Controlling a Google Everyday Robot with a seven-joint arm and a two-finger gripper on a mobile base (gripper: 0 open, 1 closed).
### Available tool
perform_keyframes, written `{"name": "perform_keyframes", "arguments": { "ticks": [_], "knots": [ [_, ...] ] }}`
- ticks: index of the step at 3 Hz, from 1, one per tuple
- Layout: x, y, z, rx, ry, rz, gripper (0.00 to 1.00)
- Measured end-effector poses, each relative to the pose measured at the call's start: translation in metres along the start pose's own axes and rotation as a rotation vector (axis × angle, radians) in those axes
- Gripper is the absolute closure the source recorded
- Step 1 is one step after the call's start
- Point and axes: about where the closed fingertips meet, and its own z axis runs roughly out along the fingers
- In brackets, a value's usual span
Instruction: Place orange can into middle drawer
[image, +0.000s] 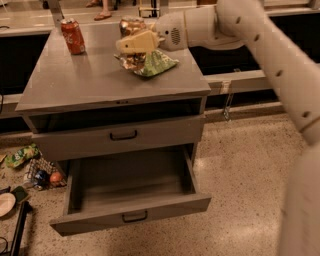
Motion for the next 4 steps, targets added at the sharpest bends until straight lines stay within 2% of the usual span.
{"name": "perform_keyframes", "arguments": {
  "ticks": [1,2,3,4],
  "knots": [
    [0.002,0.020,-0.040,0.146,-0.008,0.001,1.00],
    [0.038,0.026,-0.034,0.145,0.032,0.053,1.00],
    [0.055,0.030,-0.024,0.138,-0.027,0.121,1.00],
    [0.102,0.049,0.004,0.054,-0.099,0.183,1.00]
  ]
}}
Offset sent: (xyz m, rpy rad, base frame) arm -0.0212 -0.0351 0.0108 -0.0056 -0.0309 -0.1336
